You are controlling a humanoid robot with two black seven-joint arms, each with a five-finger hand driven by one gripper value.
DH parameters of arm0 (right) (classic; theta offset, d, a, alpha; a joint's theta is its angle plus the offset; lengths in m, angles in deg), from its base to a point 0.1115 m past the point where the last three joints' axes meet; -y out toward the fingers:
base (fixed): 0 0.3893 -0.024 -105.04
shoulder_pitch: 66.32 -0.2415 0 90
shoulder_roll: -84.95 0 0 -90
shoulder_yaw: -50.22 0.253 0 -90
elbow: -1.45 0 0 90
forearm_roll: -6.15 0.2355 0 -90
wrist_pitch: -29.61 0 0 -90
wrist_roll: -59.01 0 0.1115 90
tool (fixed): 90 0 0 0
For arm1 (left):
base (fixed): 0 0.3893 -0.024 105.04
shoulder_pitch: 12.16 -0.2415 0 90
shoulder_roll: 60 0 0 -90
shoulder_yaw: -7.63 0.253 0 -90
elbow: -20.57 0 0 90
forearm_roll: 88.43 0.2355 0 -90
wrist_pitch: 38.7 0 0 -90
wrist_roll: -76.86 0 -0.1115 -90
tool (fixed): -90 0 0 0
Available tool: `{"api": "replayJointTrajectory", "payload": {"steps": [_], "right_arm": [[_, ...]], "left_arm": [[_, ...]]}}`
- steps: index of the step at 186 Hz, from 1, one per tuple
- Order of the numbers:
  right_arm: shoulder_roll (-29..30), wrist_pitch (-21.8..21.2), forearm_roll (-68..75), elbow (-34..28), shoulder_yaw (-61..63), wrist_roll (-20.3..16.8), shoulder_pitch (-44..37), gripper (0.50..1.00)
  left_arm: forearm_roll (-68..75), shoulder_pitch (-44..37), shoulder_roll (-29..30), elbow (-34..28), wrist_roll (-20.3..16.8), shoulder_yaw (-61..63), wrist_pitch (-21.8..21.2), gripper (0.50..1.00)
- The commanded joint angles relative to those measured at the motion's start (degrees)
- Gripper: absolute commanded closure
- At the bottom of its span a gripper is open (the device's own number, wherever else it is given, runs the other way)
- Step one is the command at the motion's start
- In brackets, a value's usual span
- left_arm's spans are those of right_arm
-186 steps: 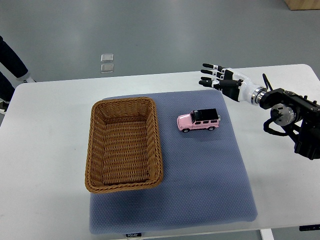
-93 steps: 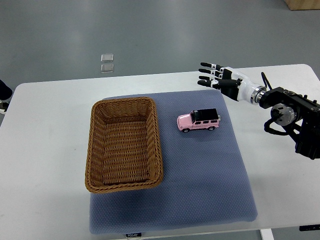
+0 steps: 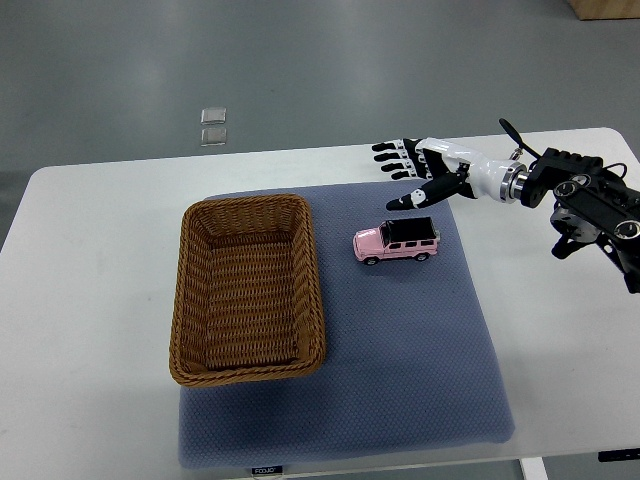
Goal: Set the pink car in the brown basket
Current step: 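Lower the right hand over the pink car's black roof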
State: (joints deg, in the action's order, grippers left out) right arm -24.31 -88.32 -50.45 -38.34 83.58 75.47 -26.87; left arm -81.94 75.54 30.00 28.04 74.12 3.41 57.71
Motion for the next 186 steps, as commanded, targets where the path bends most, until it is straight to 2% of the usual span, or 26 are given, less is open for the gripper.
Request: {"api": "replayJointTrajectory", "payload": {"steps": [1, 43, 67, 105, 128, 186], "right_arm": [[-1.7, -0.4, -7.6, -1.2, -2.3, 1.0, -2.2, 0.579], [-8.0, -0.5, -15.3, -4.5, -15.4, 3.8, -10.9, 0.577], [-7.5, -0.3, -15.4, -5.4, -20.6, 3.7, -14.8, 0.579], [-3.9, 0.8, -16.8, -6.0, -23.1, 2.0, -14.6, 0.579], [-3.2, 2.7, -17.1, -5.9, -24.8, 1.4, -14.0, 0.579], [-1.2, 10.6, -17.4, -4.7, -29.4, 1.3, -11.7, 0.583]], "left_arm": [[0.0, 0.0, 0.0, 0.0, 0.0, 0.0, 0.0, 0.500], [0.0, -0.1, 0.0, 0.0, -0.1, 0.0, 0.0, 0.500], [0.0, -0.1, 0.0, 0.0, 0.0, 0.0, 0.0, 0.500], [0.0, 0.0, 0.0, 0.0, -0.1, 0.0, 0.0, 0.500], [0.0, -0.1, 0.0, 0.0, 0.0, 0.0, 0.0, 0.500], [0.0, 0.0, 0.0, 0.0, 0.0, 0.0, 0.0, 0.500]]}}
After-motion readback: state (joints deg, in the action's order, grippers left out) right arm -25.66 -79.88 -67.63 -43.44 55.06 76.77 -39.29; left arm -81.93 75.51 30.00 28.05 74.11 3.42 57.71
